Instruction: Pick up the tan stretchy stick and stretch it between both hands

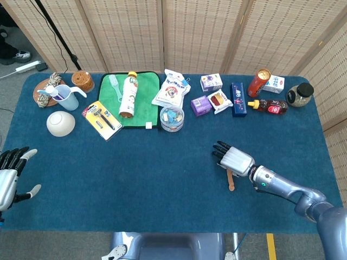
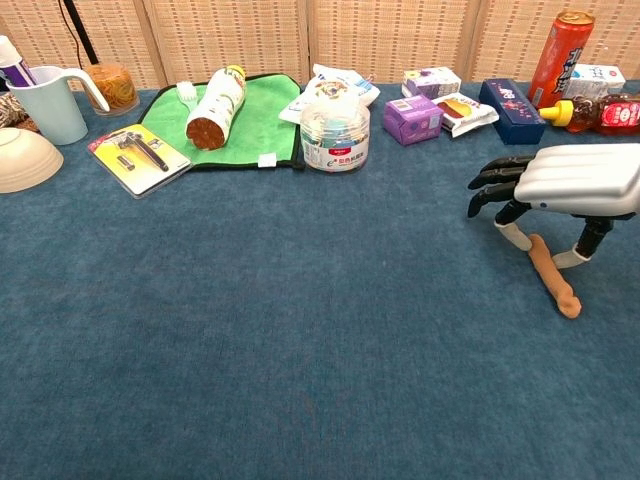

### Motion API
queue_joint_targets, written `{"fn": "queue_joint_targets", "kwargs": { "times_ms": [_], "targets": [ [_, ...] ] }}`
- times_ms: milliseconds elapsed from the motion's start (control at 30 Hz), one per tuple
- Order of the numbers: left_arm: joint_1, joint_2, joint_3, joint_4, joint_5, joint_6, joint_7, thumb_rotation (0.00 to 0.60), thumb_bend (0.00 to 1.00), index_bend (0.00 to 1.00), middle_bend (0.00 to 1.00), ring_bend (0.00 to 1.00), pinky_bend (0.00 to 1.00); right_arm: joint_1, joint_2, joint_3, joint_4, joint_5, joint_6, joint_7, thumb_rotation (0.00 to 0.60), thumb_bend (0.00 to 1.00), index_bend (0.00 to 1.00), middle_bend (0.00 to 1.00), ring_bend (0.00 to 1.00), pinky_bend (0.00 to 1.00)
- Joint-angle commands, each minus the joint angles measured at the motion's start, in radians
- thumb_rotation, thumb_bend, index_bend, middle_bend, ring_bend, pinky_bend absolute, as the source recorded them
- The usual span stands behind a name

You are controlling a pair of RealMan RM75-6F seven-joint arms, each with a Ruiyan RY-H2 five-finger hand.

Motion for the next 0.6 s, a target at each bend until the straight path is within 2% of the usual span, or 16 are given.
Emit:
{"fn": "queue_joint_targets", "kwargs": {
  "times_ms": [33,233,433,600],
  "targets": [
    [0.000,0.000,0.000,0.002,0.001,0.000,-0.003,0.583,0.20,0.15,0.10,0.06,0.00,-0.006,0.002,0.004,-0.011,0.012,0.001,0.001,0.600,0.24,0.61,0.21,0.08,0.00],
    [0.000,-0.002,0.000,0.007,0.005,-0.001,-0.009,0.581,0.20,0.15,0.10,0.06,0.00,-0.022,0.005,0.000,-0.035,0.034,-0.020,0.002,0.600,0.25,0.62,0.23,0.09,0.00],
    [-0.002,-0.002,-0.002,0.007,0.007,0.000,-0.010,0.581,0.20,0.15,0.10,0.06,0.00,-0.038,0.014,0.020,-0.060,0.065,-0.010,-0.012,0.600,0.30,0.71,0.30,0.13,0.00],
    [-0.004,-0.005,-0.002,0.008,0.008,-0.001,-0.008,0.582,0.20,0.15,0.10,0.06,0.00,-0.045,0.023,0.026,-0.078,0.078,-0.009,-0.014,0.600,0.32,0.73,0.32,0.15,0.00]
  ]
}}
